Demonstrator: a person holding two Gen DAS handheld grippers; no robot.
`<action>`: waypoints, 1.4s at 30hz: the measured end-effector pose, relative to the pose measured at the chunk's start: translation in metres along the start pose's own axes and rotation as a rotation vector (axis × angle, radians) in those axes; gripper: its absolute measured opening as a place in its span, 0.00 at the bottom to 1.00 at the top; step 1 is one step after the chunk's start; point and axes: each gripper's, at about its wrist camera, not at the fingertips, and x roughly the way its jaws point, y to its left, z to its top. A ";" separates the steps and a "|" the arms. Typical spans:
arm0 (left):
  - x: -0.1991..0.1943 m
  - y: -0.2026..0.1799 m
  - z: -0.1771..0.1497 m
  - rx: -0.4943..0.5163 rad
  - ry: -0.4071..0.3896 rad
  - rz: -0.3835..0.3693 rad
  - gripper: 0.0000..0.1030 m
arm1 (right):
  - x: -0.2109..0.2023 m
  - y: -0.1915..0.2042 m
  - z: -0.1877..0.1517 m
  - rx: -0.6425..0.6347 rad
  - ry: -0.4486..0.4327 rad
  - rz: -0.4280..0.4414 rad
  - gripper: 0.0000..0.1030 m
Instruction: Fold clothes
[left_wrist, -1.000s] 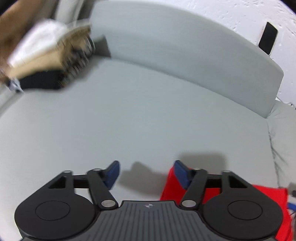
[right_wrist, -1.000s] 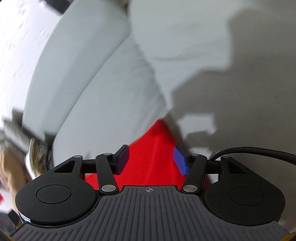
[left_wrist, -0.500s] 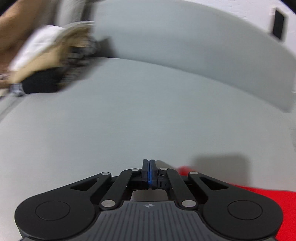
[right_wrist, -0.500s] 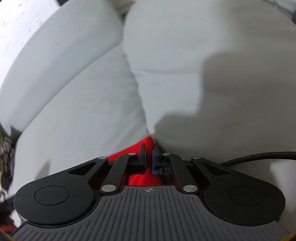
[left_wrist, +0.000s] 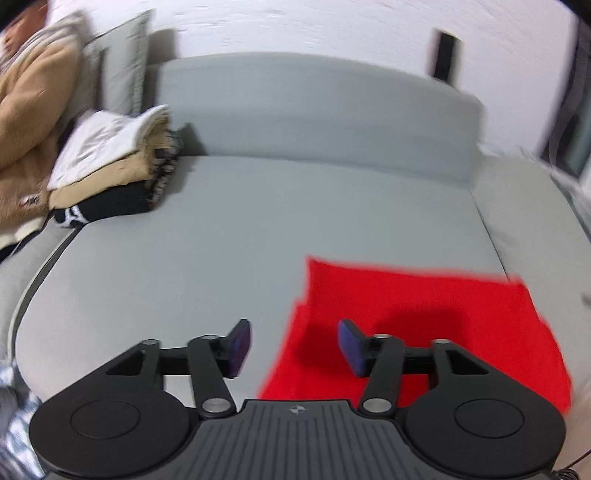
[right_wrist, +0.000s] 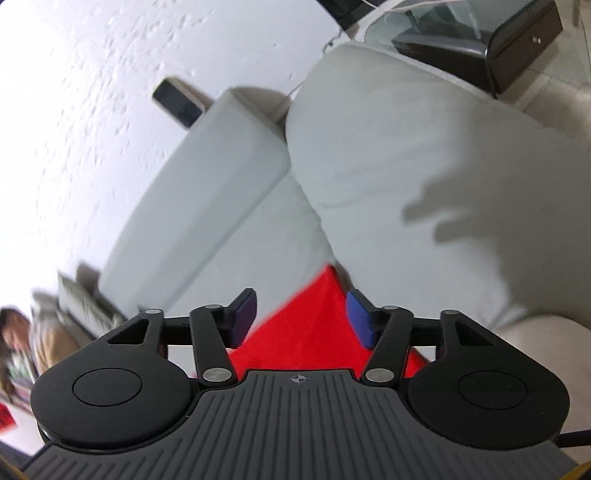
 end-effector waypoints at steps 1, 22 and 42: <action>-0.001 -0.011 -0.010 0.034 0.015 0.001 0.57 | -0.002 -0.001 -0.006 -0.034 0.028 -0.020 0.59; 0.060 -0.123 -0.090 0.194 0.221 -0.012 0.45 | 0.092 0.011 -0.146 -0.492 0.509 -0.282 0.24; 0.066 -0.100 -0.086 0.065 0.225 -0.157 0.44 | 0.067 -0.080 -0.078 -0.013 0.213 -0.162 0.62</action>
